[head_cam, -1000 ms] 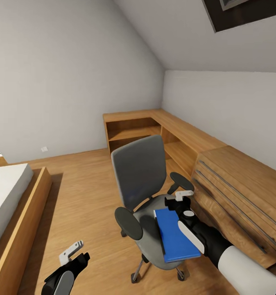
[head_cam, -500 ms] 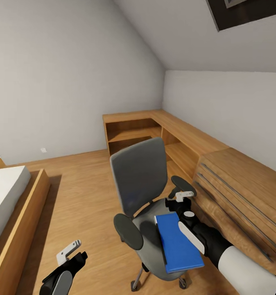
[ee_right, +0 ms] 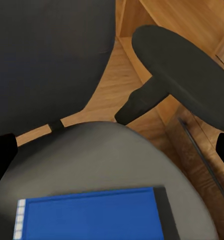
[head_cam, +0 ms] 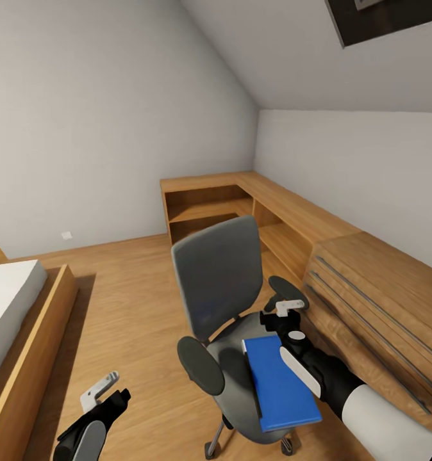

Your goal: In the bedroom, organize the workspace by keeping the computer under the desk, ensuring the monitor is on the desk, placing the keyboard on the desk next to the monitor, placing the mouse on the desk next to the keyboard, moving the folder from the swivel chair onto the desk next to the mouse, stacking the notebook on top of the folder with the pen on top of the notebook, and positioning the swivel chair next to the desk.

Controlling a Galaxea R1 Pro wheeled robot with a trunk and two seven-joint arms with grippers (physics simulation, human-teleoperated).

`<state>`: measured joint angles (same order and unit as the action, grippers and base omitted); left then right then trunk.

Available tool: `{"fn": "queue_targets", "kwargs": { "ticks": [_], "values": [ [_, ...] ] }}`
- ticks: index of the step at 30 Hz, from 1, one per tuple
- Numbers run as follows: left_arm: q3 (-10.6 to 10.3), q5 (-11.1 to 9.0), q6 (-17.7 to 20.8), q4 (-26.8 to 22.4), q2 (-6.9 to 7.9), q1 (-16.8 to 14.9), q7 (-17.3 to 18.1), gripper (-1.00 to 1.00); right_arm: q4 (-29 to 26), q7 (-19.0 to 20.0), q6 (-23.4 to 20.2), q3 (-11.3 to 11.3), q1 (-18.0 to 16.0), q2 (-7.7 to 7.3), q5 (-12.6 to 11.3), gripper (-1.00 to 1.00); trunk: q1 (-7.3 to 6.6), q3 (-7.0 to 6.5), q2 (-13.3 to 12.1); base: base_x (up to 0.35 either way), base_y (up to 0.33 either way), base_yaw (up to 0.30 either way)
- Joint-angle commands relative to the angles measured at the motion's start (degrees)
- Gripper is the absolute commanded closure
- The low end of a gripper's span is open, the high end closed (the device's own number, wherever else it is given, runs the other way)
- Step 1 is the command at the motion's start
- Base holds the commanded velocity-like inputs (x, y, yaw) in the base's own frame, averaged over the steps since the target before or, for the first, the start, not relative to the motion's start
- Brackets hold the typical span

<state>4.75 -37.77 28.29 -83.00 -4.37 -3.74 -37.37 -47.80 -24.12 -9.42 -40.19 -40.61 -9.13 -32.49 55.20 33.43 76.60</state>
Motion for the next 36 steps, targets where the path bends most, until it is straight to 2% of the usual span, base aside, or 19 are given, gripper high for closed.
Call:
{"fn": "queue_targets", "kwargs": {
  "ticks": [1, 36],
  "values": [
    [0.11, -0.47, 0.19, -0.23, -0.06, -0.04, -0.34, -1.0, -0.12, -0.49, -0.24, -0.33, -0.08, -0.09, -0.3, -1.0, 0.23, 0.24, 0.45, 0.0, 0.0, 0.0],
    [0.26, -0.46, 0.27, -0.49, -0.11, -0.04, -0.59, -1.0, 0.1, -0.49, -0.33, -0.37, -0.08, -0.03, -0.38, -1.0, 7.91, 6.53, 14.49, 0.0, 0.0, 0.0]
  ]
}}
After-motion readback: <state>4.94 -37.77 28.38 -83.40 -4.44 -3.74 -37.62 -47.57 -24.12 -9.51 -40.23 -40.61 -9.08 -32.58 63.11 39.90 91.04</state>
